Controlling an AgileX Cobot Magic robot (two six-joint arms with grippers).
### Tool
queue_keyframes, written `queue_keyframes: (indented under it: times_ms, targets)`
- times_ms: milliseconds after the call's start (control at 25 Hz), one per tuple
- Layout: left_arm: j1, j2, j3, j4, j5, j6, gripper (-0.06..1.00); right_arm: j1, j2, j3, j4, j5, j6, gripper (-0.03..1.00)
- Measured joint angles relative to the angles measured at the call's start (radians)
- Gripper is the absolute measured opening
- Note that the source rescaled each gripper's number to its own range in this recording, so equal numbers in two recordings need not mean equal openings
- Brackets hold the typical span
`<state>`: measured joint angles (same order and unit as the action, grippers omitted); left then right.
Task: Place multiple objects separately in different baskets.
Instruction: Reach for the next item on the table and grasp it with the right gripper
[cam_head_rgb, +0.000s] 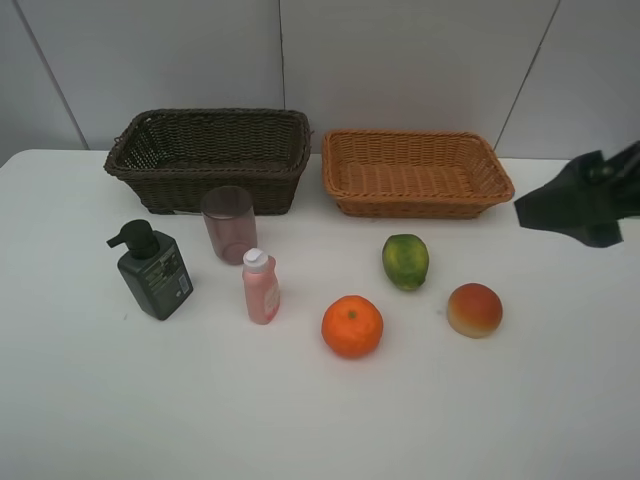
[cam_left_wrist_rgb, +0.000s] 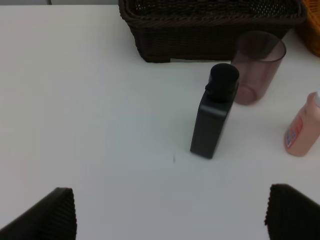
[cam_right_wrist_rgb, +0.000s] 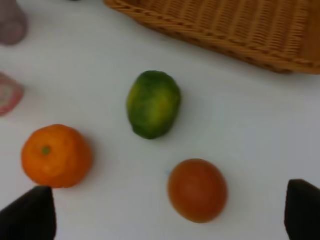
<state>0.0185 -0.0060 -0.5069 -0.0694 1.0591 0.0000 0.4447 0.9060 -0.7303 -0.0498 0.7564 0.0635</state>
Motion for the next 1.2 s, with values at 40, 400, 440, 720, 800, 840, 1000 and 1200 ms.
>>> queue_keyframes:
  times_ms: [40, 400, 440, 720, 800, 840, 1000, 1200]
  targets:
    - [0.0, 0.0, 0.0, 0.0, 0.0, 0.0, 0.98, 0.0, 0.0, 0.0, 0.0, 0.0, 0.0, 0.97]
    - [0.0, 0.0, 0.0, 0.0, 0.0, 0.0, 0.98, 0.041, 0.192, 0.0, 0.069, -0.185, 0.0, 0.97]
    - [0.0, 0.0, 0.0, 0.0, 0.0, 0.0, 0.98, 0.041, 0.2, 0.0, 0.067, -0.189, 0.0, 0.97]
    - [0.0, 0.0, 0.0, 0.0, 0.0, 0.0, 0.98, -0.037, 0.274, -0.015, 0.035, -0.203, -0.001, 0.97]
    - [0.0, 0.0, 0.0, 0.0, 0.0, 0.0, 0.98, -0.08, 0.317, -0.042, 0.032, -0.146, -0.001, 0.97]
    - [0.0, 0.0, 0.0, 0.0, 0.0, 0.0, 0.98, -0.098, 0.336, -0.055, 0.029, -0.118, -0.001, 0.97]
    - [0.0, 0.0, 0.0, 0.0, 0.0, 0.0, 0.98, -0.152, 0.406, -0.075, 0.024, -0.045, -0.003, 0.97]
    - [0.0, 0.0, 0.0, 0.0, 0.0, 0.0, 0.98, -0.181, 0.426, -0.08, 0.035, -0.04, -0.003, 0.97]
